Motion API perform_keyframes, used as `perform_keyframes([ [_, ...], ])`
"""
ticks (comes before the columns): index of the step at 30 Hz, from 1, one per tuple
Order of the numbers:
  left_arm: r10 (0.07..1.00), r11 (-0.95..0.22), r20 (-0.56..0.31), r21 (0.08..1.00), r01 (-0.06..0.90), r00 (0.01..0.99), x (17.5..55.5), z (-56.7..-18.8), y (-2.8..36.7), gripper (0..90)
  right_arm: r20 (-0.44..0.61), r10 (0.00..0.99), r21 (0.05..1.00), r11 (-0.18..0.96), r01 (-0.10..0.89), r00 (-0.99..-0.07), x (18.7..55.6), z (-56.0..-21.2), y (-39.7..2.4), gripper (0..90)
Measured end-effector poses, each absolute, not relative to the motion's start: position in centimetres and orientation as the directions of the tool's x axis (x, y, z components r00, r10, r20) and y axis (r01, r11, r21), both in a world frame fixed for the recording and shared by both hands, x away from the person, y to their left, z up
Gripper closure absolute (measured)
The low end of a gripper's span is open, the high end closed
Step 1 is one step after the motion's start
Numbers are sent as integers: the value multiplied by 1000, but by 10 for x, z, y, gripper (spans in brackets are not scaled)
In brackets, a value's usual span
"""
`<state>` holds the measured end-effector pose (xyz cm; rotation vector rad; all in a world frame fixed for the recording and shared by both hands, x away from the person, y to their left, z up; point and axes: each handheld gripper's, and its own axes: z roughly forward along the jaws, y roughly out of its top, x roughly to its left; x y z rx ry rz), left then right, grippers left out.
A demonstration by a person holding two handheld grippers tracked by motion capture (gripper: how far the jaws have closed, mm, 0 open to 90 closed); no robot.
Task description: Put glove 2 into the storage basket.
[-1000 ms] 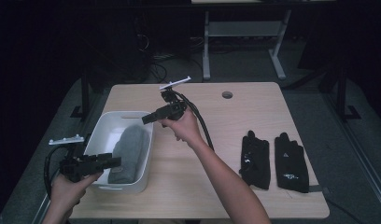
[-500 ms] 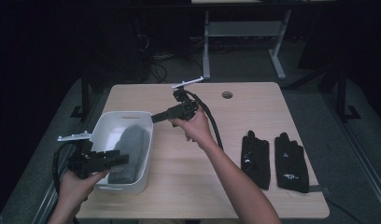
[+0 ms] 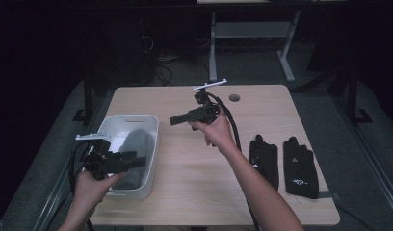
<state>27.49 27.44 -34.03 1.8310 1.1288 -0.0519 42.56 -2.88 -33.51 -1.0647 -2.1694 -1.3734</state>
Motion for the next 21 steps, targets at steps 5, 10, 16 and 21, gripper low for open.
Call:
perform_keyframes([
  [5, 660, -138, -468, 693, 708, 587, 277, -339, 261, 328, 640, 408, 619, 229, 751, -651, 423, -333, -43, 527],
  [10, 652, -161, -459, 694, 702, 604, 280, -338, 251, 328, 641, 414, 621, 216, 754, -646, 420, -332, -58, 525],
  [16, 634, -187, -454, 696, 693, 627, 283, -336, 235, 328, 638, 431, 619, 205, 758, -638, 416, -331, -77, 521],
  [21, 620, -209, -454, 691, 692, 640, 286, -337, 220, 327, 641, 443, 616, 188, 765, -626, 413, -331, -94, 518],
])
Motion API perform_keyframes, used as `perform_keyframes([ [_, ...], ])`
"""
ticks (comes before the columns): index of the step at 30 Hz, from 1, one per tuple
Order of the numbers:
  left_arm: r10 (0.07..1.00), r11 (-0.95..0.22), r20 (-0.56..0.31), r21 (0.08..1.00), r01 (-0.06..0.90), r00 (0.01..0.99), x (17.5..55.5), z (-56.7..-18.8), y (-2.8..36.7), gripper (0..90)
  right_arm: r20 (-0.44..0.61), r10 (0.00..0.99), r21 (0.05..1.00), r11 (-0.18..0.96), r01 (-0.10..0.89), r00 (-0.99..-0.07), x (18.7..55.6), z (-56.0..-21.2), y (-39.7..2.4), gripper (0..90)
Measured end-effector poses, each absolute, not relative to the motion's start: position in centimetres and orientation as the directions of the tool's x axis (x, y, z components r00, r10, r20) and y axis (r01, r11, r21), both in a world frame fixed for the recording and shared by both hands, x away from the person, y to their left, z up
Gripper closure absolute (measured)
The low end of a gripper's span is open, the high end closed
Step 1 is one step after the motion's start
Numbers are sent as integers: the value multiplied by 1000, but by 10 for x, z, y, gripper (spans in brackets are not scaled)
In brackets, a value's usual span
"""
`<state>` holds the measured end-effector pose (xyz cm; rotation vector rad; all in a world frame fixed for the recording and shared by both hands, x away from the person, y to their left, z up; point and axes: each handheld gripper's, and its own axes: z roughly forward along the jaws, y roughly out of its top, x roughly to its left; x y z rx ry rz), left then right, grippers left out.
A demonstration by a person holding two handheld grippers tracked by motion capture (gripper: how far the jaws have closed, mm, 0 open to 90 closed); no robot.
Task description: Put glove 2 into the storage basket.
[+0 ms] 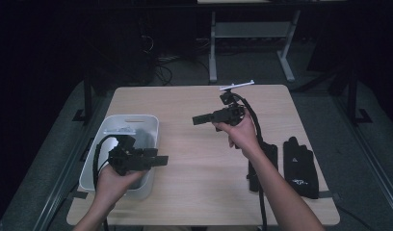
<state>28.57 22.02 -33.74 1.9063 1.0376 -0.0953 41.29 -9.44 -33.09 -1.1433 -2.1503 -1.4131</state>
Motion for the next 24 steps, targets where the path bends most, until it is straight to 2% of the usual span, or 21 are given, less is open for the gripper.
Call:
perform_keyframes([
  [24, 563, -279, -444, 692, 666, 697, 289, -342, 167, 320, 649, 500, 596, 136, 792, -574, 394, -341, -161, 509],
])
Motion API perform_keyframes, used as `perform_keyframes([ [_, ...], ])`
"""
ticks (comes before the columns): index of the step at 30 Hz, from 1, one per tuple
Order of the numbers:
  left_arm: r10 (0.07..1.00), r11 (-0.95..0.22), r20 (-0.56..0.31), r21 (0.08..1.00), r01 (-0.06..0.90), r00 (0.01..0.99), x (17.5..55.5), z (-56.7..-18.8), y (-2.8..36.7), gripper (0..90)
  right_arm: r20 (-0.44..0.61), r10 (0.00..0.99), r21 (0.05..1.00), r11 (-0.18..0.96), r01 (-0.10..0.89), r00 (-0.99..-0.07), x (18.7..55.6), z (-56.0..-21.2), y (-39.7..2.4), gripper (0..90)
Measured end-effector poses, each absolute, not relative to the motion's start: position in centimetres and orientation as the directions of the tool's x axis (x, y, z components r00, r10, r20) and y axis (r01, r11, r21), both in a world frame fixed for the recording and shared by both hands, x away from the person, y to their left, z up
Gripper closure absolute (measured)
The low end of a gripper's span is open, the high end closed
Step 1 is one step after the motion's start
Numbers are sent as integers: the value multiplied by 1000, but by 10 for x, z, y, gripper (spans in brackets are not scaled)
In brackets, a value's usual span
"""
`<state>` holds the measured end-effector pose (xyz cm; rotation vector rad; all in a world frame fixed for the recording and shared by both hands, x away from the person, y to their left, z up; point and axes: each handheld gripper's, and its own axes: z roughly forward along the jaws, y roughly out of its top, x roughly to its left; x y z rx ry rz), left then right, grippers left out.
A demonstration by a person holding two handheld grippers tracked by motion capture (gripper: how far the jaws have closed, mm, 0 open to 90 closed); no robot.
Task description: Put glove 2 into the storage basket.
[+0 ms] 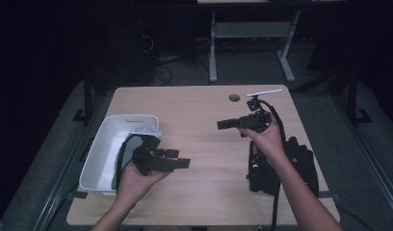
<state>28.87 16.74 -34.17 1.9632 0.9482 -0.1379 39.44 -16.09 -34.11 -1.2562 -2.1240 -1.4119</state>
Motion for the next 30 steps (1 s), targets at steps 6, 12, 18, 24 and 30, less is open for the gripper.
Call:
perform_keyframes([
  [6, 548, -290, -442, 696, 657, 710, 287, -343, 157, 320, 651, 515, 591, 118, 798, -558, 389, -347, -178, 504],
  [12, 537, -297, -443, 697, 652, 718, 286, -345, 149, 319, 653, 529, 583, 107, 805, -543, 384, -353, -191, 503],
  [18, 521, -301, -448, 700, 647, 727, 283, -346, 140, 317, 645, 547, 580, 103, 808, -533, 376, -356, -204, 501],
  [24, 509, -307, -449, 703, 642, 735, 283, -349, 131, 315, 641, 556, 585, 93, 806, -529, 370, -359, -217, 494],
  [30, 500, -317, -449, 701, 639, 741, 283, -353, 123, 313, 635, 571, 579, 94, 810, -520, 366, -365, -225, 492],
])
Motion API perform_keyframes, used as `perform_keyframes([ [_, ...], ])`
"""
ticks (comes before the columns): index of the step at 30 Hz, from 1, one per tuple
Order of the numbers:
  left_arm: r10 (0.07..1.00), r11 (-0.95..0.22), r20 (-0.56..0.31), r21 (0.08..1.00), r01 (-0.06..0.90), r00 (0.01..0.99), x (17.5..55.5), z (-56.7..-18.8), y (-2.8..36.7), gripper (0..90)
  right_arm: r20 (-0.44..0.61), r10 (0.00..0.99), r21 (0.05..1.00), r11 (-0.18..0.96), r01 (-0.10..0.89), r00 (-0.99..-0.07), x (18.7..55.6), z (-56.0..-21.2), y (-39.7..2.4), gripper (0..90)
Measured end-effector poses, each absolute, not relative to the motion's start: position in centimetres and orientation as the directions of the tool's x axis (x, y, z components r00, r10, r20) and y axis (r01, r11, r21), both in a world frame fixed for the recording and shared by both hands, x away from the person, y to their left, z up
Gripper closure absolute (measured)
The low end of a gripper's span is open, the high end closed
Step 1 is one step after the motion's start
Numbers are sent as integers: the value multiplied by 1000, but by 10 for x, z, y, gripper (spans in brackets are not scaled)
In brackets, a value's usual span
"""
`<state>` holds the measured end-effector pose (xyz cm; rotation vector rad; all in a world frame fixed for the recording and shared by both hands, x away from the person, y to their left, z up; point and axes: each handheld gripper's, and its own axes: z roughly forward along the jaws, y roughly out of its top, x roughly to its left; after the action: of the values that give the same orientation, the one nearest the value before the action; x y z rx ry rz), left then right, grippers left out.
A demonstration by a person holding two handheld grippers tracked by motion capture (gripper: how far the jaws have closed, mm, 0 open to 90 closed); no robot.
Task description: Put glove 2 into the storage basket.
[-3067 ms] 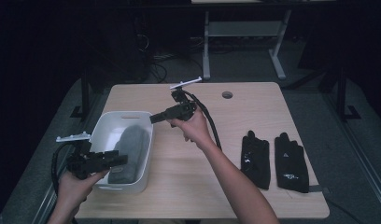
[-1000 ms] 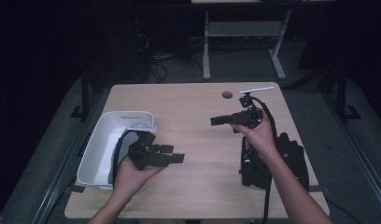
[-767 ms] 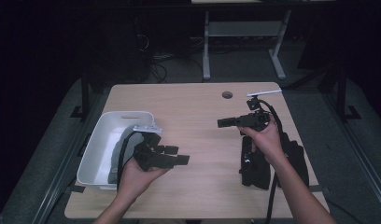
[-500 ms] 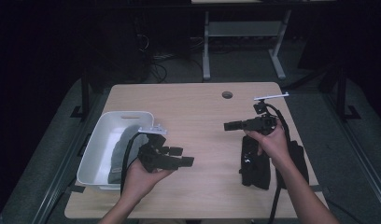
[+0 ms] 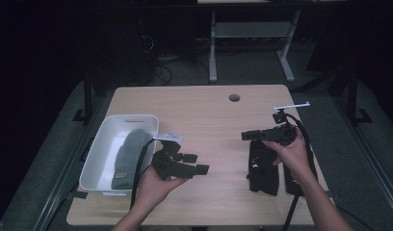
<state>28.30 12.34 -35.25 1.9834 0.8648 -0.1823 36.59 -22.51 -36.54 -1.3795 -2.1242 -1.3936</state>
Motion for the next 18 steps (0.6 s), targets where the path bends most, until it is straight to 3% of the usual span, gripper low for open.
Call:
perform_keyframes([
  [18, 478, -346, -453, 691, 635, 753, 286, -364, 95, 309, 634, 612, 553, 68, 830, -473, 347, -388, -265, 488],
])
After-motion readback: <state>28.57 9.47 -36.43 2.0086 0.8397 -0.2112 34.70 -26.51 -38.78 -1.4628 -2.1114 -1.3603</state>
